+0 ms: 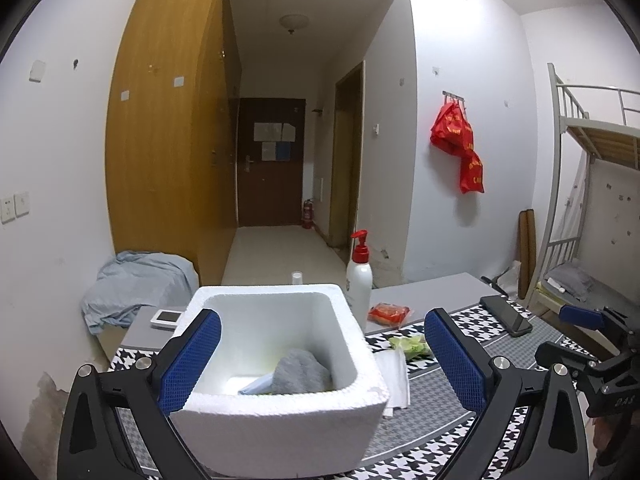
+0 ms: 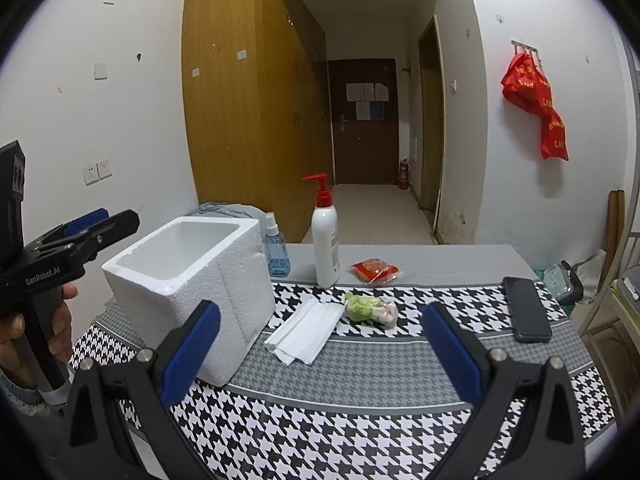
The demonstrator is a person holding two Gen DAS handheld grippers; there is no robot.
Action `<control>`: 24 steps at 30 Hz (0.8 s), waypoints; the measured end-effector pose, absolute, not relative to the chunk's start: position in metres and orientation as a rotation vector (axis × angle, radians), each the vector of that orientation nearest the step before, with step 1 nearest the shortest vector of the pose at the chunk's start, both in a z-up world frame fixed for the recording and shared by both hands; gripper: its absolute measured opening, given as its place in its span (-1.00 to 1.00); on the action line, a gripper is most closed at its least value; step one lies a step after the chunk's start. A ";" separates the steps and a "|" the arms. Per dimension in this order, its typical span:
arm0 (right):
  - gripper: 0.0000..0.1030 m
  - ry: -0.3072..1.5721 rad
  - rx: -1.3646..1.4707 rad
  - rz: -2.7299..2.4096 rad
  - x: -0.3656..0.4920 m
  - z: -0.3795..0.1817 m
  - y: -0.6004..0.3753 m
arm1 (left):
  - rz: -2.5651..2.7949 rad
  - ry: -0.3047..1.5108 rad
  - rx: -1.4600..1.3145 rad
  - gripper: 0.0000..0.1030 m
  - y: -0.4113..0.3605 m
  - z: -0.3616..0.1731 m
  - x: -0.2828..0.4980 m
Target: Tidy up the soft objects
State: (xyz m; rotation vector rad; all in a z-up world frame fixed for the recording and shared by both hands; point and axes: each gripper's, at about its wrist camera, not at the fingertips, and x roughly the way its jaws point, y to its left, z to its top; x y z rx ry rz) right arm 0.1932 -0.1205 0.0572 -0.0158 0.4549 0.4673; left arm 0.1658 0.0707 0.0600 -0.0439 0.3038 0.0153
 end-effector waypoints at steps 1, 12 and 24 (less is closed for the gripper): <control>0.98 0.454 -0.015 0.467 0.192 0.058 -0.122 | 0.014 0.302 -0.044 0.98 0.069 0.060 0.164; 0.98 0.433 -0.010 0.465 0.181 0.061 -0.138 | -0.004 0.296 -0.048 0.98 0.045 0.059 0.151; 0.98 0.421 -0.007 0.466 0.173 0.061 -0.152 | -0.029 0.312 -0.035 0.98 0.022 0.053 0.146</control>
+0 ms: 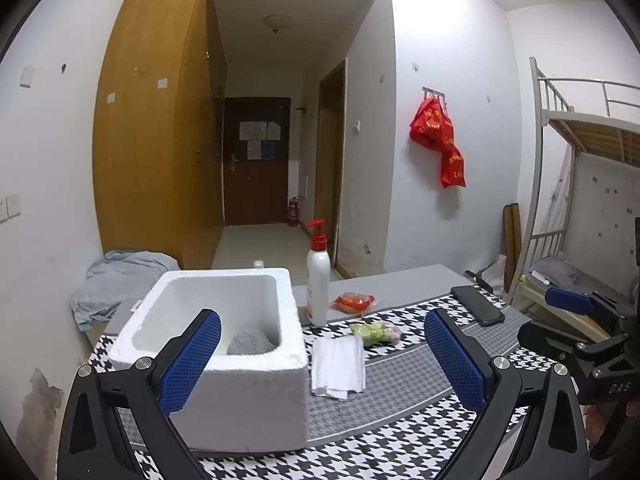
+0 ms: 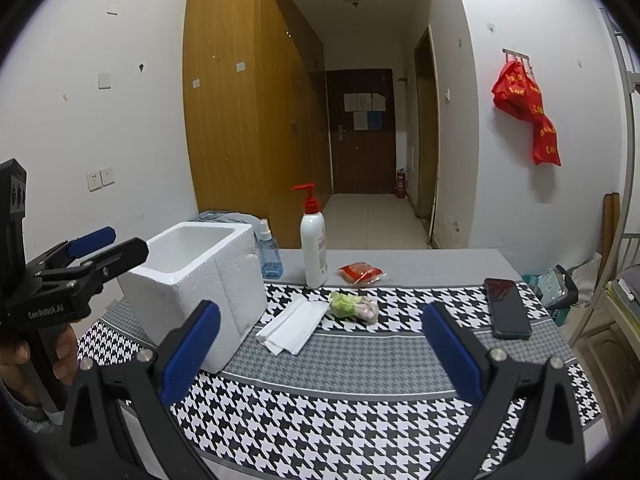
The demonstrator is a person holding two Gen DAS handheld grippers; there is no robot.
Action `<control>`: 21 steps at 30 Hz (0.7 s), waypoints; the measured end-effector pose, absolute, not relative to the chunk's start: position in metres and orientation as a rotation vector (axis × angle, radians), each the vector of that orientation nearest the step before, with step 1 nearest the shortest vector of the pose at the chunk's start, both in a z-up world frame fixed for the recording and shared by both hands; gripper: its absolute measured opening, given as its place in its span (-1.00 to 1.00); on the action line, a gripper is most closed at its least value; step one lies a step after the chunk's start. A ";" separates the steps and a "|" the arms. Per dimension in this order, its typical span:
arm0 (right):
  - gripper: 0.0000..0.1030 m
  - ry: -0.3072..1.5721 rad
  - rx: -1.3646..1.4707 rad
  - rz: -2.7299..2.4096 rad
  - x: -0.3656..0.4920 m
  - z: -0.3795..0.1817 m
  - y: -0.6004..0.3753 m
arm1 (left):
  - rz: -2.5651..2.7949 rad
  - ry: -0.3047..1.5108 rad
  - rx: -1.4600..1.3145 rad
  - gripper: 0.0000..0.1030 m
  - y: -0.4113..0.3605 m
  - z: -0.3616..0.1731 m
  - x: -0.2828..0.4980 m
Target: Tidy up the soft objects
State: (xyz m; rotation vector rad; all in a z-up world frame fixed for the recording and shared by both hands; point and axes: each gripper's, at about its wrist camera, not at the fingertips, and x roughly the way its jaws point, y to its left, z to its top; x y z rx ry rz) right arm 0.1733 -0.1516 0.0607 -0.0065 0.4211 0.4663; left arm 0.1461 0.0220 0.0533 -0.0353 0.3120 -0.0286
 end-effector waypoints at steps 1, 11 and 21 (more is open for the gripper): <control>0.98 0.421 -0.006 0.466 0.172 0.060 -0.153 | -0.031 0.313 -0.042 0.98 0.020 0.052 0.145; 0.98 0.428 -0.013 0.461 0.163 0.054 -0.168 | -0.058 0.317 -0.041 0.98 -0.004 0.037 0.140; 0.98 0.434 -0.007 0.453 0.159 0.048 -0.183 | -0.073 0.345 -0.047 0.98 -0.019 0.025 0.143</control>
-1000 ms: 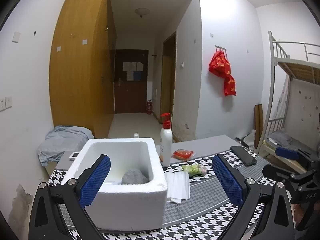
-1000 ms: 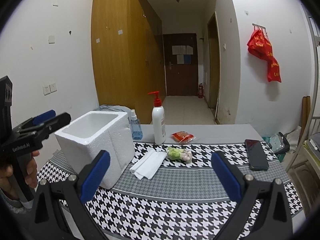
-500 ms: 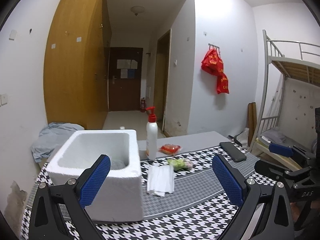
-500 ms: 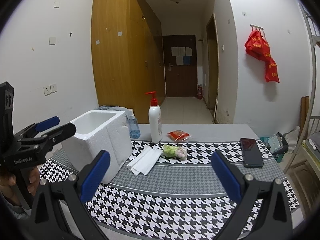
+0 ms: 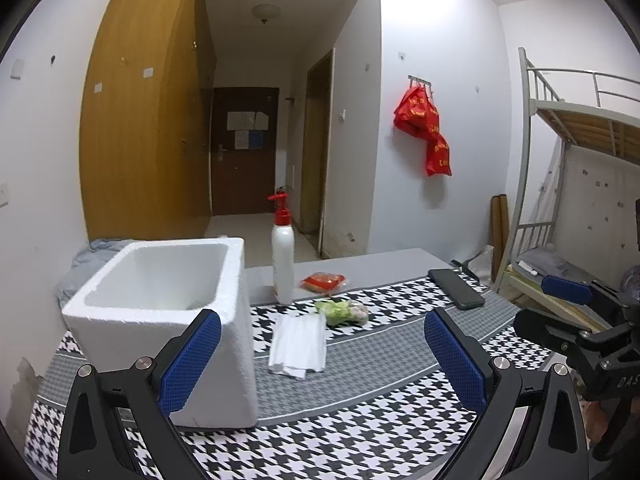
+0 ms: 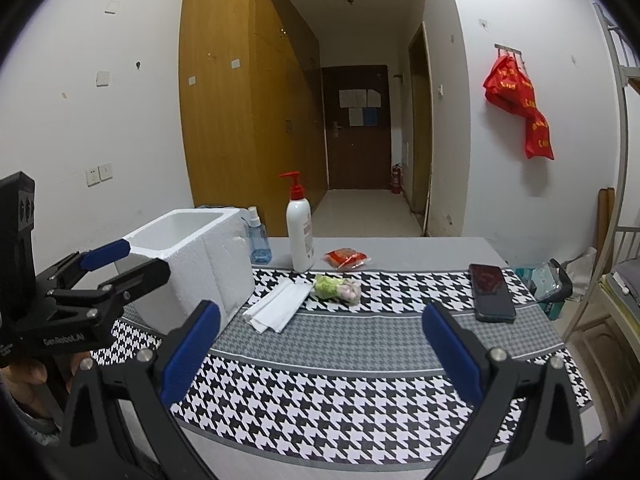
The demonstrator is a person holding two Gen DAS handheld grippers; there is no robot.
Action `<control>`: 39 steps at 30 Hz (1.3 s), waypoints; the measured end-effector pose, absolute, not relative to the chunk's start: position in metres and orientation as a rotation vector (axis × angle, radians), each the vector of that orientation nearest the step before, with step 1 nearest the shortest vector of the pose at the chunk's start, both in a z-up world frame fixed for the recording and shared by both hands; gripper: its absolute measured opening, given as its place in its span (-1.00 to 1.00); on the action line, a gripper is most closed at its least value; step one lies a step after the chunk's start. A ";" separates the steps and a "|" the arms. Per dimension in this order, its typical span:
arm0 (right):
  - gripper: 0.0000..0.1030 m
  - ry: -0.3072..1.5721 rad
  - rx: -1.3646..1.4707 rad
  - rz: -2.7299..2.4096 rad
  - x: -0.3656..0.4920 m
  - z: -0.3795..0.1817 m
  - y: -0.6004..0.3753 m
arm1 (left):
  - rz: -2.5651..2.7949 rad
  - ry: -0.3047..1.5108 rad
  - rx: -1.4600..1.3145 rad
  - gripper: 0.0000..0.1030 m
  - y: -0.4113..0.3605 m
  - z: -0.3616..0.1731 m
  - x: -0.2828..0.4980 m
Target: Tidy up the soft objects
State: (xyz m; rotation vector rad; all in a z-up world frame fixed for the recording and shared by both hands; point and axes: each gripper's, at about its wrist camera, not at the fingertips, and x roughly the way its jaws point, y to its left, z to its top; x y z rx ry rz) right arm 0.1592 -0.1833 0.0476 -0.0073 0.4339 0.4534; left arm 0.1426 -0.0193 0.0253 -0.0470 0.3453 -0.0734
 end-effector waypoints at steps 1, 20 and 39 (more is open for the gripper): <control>0.98 0.434 -0.005 0.452 0.159 0.047 -0.185 | -0.077 0.346 -0.049 0.98 -0.021 0.025 0.142; 0.98 0.440 0.016 0.445 0.155 0.035 -0.210 | -0.090 0.332 -0.061 0.98 -0.039 0.006 0.141; 0.98 0.505 0.021 0.485 0.192 0.009 -0.211 | -0.004 0.431 -0.032 0.98 -0.043 -0.016 0.175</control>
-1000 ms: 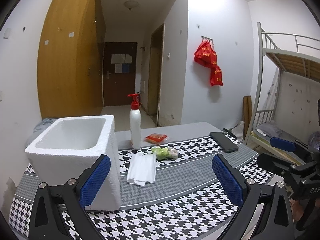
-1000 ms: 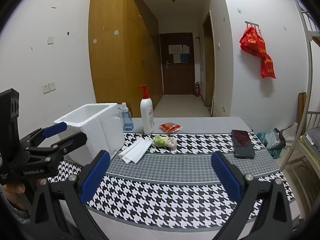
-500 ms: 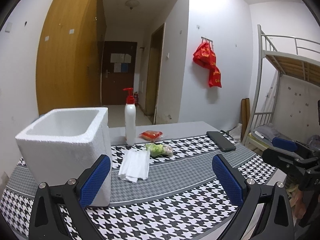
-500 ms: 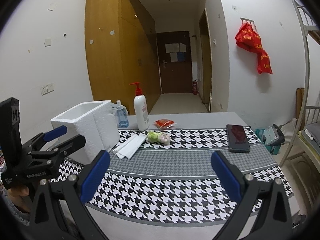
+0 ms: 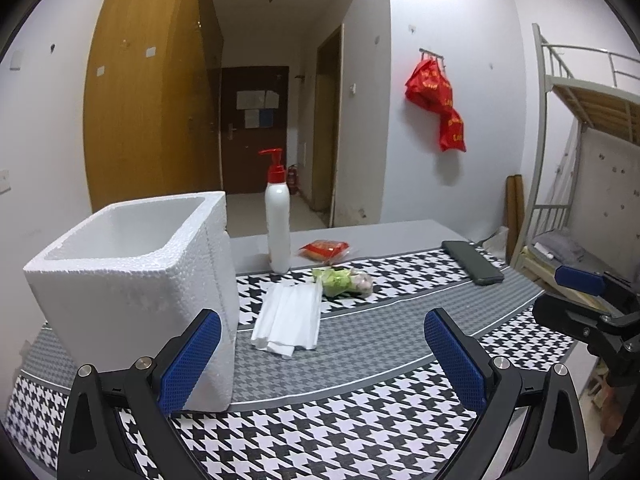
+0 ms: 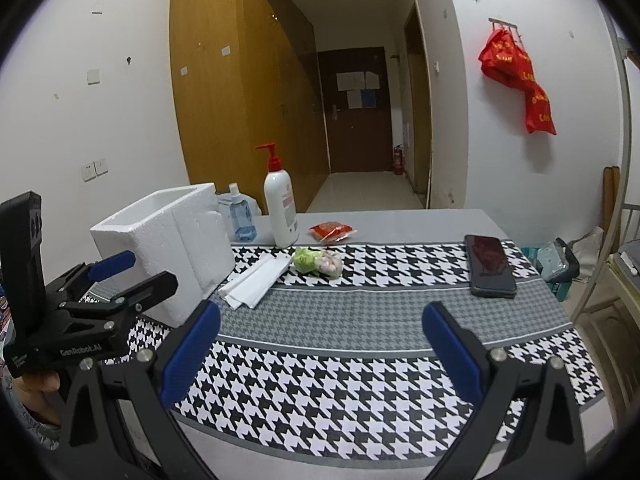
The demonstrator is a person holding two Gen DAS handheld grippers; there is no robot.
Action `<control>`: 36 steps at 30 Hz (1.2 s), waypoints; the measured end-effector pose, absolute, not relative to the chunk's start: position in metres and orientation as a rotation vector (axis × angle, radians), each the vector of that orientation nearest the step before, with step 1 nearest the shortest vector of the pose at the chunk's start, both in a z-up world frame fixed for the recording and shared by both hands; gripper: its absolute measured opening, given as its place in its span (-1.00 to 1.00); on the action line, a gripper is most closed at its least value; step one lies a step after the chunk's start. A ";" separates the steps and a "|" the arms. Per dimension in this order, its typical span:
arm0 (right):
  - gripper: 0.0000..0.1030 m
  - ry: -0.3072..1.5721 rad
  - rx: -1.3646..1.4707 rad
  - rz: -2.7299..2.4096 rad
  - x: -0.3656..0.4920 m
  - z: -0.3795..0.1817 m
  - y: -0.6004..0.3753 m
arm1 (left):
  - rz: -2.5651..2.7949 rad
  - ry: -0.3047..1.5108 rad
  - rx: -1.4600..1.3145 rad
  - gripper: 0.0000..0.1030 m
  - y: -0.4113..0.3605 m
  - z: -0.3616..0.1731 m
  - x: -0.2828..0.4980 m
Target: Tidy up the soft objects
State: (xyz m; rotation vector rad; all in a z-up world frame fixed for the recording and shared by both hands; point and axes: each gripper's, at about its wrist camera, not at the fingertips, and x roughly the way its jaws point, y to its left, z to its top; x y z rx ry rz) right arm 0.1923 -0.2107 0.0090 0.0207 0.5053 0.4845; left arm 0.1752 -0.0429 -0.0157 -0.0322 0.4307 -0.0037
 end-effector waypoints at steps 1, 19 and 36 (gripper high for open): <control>0.98 0.510 0.022 0.490 0.195 0.007 -0.210 | 0.000 0.433 -0.034 0.98 -0.042 -0.017 0.177; 0.98 0.586 -0.037 0.580 0.248 -0.006 -0.197 | 0.062 0.499 -0.027 0.98 -0.050 -0.030 0.214; 0.98 0.663 -0.040 0.576 0.297 -0.018 -0.200 | 0.127 0.567 0.016 0.98 -0.057 -0.040 0.262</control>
